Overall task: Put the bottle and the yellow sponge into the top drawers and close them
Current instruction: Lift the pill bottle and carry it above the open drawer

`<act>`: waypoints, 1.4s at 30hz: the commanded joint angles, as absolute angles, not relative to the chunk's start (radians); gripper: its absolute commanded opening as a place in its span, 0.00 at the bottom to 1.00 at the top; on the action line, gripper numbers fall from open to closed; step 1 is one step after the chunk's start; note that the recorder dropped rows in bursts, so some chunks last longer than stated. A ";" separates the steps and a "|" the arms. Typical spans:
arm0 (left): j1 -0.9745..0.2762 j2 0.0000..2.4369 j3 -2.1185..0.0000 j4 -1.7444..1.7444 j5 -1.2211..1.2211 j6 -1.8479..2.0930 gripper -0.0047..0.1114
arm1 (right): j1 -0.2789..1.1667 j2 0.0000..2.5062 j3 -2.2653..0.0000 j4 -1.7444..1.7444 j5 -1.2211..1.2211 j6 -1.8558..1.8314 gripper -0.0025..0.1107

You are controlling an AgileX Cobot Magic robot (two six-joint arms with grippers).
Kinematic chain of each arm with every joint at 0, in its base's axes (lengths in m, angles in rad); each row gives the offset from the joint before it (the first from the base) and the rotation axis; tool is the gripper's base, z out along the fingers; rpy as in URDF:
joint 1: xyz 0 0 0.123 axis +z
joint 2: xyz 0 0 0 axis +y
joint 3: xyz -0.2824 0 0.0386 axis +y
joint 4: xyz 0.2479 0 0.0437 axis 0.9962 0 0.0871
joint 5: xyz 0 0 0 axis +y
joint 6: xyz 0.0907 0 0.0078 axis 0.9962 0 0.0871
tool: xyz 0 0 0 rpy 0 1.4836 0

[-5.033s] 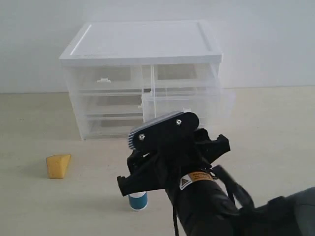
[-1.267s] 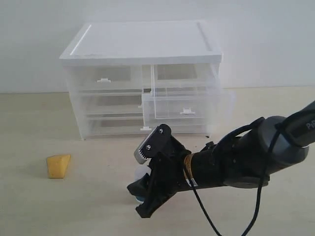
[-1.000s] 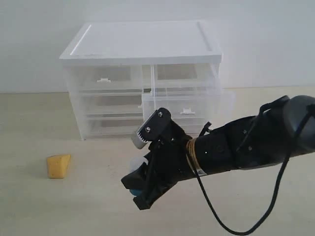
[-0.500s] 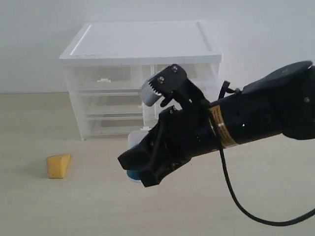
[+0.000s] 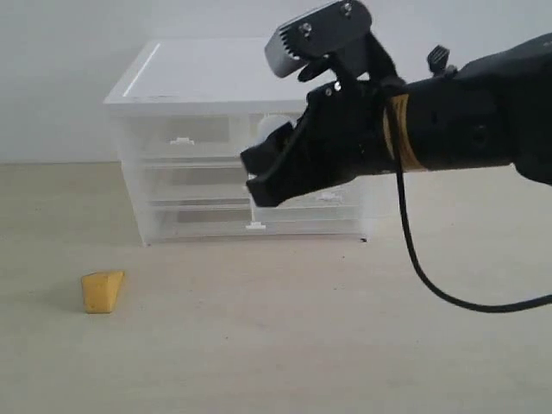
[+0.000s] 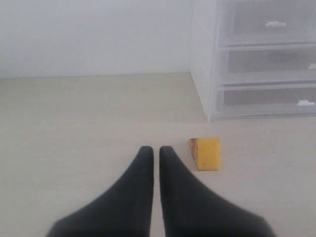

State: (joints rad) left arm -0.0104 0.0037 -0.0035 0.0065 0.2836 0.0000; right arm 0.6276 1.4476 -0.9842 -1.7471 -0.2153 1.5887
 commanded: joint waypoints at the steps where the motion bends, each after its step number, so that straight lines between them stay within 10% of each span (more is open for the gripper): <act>1: -0.009 0.000 0.000 0.008 0.278 0.000 0.08 | 0.627 1.371 -0.993 -1.744 -0.010 1.538 0.02; 18: -0.009 0.000 0.000 0.008 0.278 0.000 0.08 | 0.627 1.287 -0.993 -1.336 1.013 0.509 0.02; 31: -0.009 0.000 0.000 0.008 0.278 0.000 0.08 | 0.627 1.287 -1.167 0.063 1.059 -0.489 0.02; 42: -0.009 0.000 0.000 0.008 0.276 0.000 0.08 | 0.627 1.384 -1.361 0.094 0.945 -0.783 0.02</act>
State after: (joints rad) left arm -0.0104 0.0037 -0.0035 0.0065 0.2836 0.0000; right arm 0.6276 1.3527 -1.3283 0.1169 0.9905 -0.6827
